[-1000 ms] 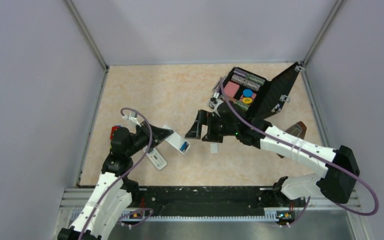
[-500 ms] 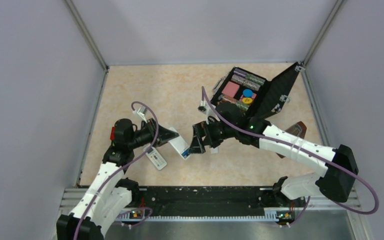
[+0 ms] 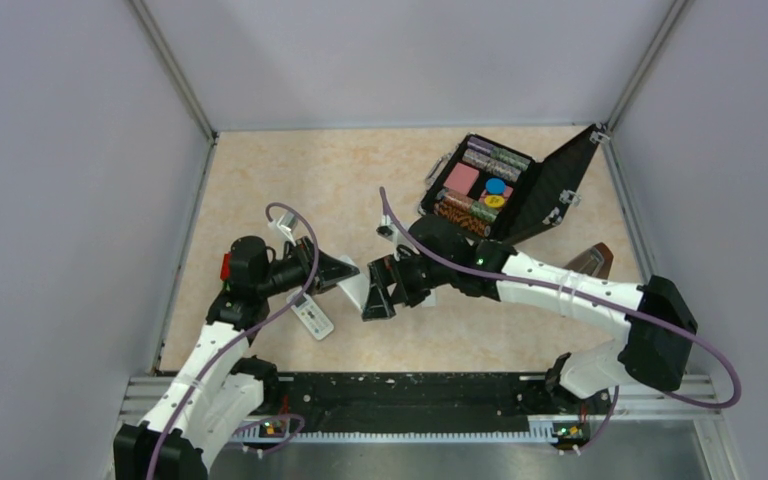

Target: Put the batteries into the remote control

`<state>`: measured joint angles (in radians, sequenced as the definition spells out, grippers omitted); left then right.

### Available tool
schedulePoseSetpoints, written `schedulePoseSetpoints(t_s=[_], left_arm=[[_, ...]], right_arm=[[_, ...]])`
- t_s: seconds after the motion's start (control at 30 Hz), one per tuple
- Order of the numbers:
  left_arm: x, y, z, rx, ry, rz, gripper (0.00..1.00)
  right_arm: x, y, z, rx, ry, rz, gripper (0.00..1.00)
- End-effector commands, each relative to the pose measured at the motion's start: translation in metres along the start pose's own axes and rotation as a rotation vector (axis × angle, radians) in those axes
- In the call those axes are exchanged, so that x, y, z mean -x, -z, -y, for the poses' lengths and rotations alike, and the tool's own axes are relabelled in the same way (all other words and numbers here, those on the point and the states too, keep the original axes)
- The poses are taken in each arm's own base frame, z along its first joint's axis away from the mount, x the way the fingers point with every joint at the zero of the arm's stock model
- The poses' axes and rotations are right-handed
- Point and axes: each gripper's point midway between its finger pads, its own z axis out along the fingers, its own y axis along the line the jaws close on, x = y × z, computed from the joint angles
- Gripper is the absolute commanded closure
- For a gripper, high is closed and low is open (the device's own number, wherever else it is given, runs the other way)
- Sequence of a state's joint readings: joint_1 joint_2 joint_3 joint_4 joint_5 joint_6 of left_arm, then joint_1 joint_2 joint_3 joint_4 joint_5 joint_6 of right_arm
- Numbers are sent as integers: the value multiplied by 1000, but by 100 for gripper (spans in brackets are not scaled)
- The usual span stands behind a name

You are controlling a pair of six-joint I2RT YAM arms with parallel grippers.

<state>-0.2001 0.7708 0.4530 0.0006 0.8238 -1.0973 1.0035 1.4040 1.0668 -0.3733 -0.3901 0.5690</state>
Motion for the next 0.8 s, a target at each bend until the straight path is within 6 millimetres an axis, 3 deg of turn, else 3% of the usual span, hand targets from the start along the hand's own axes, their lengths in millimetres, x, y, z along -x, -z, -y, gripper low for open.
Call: schedulePoseSetpoints(t_s=[0.0, 0.47, 0.67, 0.77], left_arm=[[6, 4, 29, -85, -92, 7, 100], [2, 3, 27, -89, -98, -15, 100], [0, 3, 25, -91, -106, -33, 100], [-1, 2, 25, -98, -108, -40, 100]], right_arm=[[20, 1, -16, 53, 21, 91, 7], [13, 6, -23, 106, 7, 100, 18], [16, 15, -32, 147, 11, 133, 7], [18, 20, -33, 165, -5, 144, 7]])
